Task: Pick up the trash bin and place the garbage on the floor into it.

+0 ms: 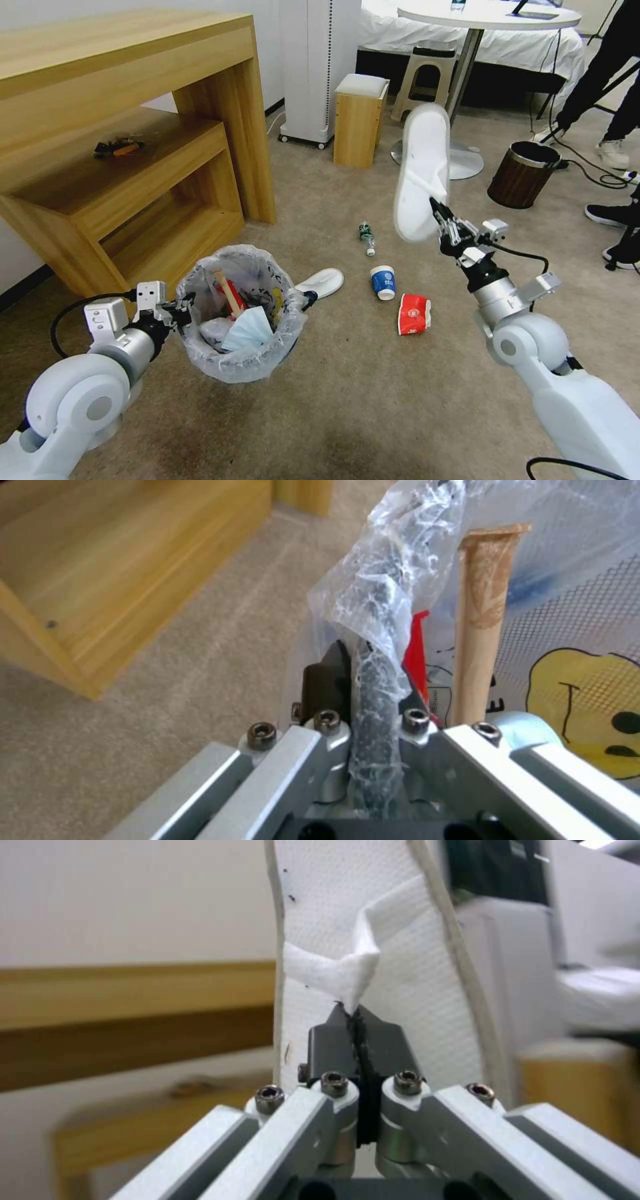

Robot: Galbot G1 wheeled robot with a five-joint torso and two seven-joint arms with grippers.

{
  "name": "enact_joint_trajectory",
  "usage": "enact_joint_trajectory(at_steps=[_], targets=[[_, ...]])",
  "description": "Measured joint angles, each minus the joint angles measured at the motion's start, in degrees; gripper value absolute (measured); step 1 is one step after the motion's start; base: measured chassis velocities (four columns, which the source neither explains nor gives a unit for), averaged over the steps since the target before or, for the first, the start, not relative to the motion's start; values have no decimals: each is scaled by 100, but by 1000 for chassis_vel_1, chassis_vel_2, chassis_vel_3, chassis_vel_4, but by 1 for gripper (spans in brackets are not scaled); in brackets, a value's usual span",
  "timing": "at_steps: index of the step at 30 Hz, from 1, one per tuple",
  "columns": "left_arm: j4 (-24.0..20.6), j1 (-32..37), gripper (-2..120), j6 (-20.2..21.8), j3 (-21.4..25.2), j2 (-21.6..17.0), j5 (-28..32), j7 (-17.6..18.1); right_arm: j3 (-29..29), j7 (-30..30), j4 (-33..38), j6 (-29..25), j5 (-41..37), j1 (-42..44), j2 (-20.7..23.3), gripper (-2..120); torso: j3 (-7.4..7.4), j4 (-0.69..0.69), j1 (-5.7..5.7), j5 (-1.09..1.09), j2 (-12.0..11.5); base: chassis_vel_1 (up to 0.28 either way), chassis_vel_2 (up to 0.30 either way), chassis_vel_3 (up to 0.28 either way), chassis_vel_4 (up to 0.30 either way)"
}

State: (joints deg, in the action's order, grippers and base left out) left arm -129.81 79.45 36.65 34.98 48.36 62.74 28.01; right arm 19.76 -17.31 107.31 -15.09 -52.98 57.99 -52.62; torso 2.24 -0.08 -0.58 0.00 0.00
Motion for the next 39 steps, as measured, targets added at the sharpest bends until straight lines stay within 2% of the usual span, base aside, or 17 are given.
enact_joint_trajectory(at_steps=[2, 8, 12, 14, 20, 29, 39], targets=[[-26, -49, 0, 92, -63, -100, 113, -33, -160, -546, -69, -152, -119, -192, -14, 0, 0, 0, 0, 0, 0, 0, 0, 0, 0], [-20, -155, 0, 173, -280, -239, 302, -133, -599, -1322, -255, -295, -268, -553, -165, 0, 0, 0, 0, 0, 0, 0, 0, 0, 0], [5, -225, 0, 204, -407, -283, 383, -204, -788, -1501, -331, -300, -345, -695, -241, 0, 0, -1, 0, 1, 0, 0, 0, 0, 0], [78, -352, 0, 214, -557, -349, 401, -266, -1060, -1745, -456, -299, -432, -963, -355, 0, 0, -1, 0, 0, 0, 0, 0, 0, 0], [180, -459, 0, 215, -642, -399, 404, -331, -1460, -1994, -729, -298, -424, -1338, -536, 0, 0, 0, 0, 0, 0, 0, 0, 0, 0], [295, -525, 0, 212, -646, -417, 448, -375, -2204, -2349, -1283, -357, -306, -1854, -1056, 0, 0, 0, 0, 0, 0, 0, 0, 0, 0], [345, -591, 0, 202, -606, -395, 475, -392, -2697, -2621, -1454, -349, -156, -1949, -1155, 0, 0, -1, 0, 0, 0, 0, 0, 0, 0]])
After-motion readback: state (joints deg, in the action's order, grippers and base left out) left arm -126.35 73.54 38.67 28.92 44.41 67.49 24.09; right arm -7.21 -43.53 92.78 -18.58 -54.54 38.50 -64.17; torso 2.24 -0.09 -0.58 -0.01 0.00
